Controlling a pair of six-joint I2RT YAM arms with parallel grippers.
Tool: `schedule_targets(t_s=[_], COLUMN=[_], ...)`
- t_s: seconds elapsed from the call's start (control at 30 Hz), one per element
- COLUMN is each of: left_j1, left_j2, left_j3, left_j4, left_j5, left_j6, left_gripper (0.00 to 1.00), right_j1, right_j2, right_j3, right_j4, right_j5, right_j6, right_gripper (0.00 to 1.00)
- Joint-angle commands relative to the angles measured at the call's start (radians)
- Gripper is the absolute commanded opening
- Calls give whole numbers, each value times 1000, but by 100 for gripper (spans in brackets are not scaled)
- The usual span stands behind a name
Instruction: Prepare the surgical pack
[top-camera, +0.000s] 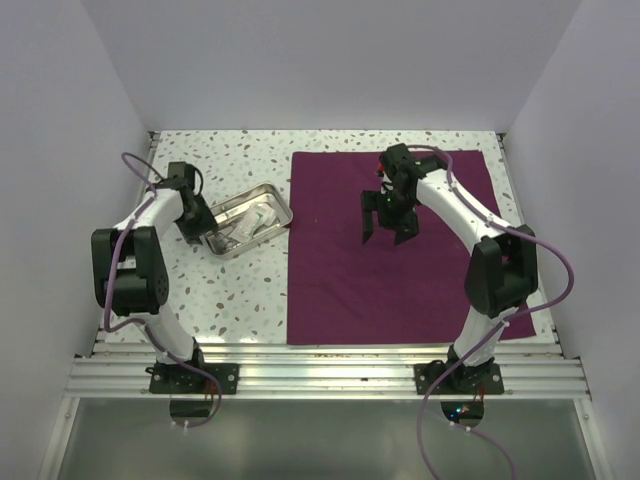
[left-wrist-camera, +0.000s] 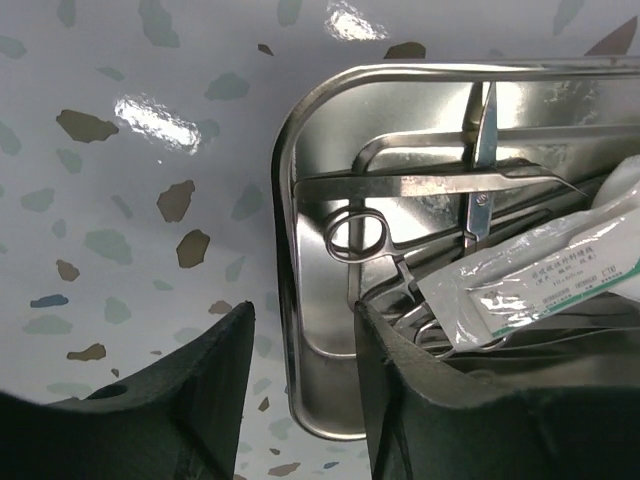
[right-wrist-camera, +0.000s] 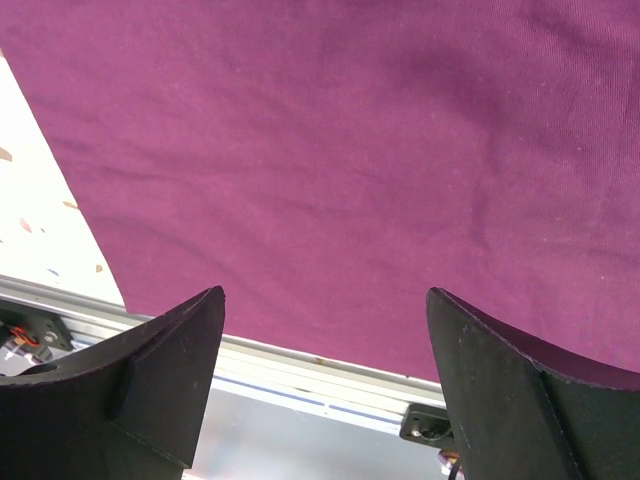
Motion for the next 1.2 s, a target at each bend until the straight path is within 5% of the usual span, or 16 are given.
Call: schedule_targets(t_s=[0.0,0.47,0.97,1.17], left_j1=[32,72,81,35], left_j2=[41,78,-133,-179], left_j3=[-12,-6,30,23], left_j4=[64,121,98,118], left_j5=[29,133,290,368], left_j6=[-40,32,60,11], left_gripper=[47,0,0,0], right_j1=[-2,-2,-25,-120], right_j2=[-25,-18,13,-17], right_j3=[-3,-5,48,-21], right_j4=[-8,2,-8,18], right_j5=[9,20,21,-10], right_j6=[-11,-8,44,124], right_gripper=[85,86,85,75])
